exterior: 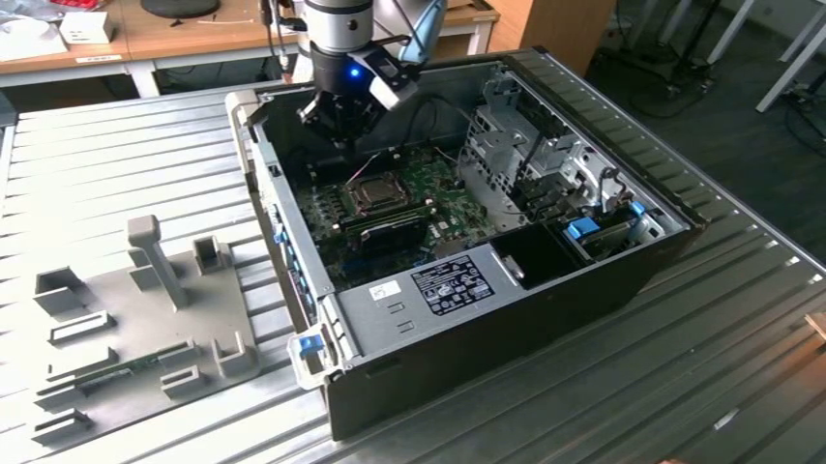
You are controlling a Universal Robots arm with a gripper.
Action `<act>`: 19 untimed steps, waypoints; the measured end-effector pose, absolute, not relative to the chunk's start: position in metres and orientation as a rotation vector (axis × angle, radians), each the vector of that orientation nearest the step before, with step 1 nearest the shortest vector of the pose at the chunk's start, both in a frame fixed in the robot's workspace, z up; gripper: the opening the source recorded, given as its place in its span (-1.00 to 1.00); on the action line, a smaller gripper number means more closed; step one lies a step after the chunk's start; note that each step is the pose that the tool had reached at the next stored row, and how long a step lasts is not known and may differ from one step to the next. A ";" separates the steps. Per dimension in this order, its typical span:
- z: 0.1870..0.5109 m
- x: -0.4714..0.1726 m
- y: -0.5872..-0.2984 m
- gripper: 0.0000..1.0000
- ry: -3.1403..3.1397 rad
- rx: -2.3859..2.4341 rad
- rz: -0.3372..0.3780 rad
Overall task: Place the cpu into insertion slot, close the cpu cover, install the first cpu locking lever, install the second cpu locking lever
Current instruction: 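Install the first cpu locking lever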
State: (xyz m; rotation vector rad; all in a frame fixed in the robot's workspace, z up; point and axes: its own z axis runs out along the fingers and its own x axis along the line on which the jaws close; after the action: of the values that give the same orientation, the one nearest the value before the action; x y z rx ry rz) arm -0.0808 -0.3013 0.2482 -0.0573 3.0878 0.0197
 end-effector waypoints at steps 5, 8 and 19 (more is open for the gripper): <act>0.248 -0.071 -0.301 -0.80 3.088 -0.057 0.020; 0.247 -0.067 -0.301 -0.80 3.088 -0.057 0.020; 0.237 -0.063 -0.301 -0.80 3.088 -0.057 0.020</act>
State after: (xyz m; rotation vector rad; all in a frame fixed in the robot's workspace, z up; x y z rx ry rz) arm -0.0631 -0.3012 0.2373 -0.0571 3.0882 0.0198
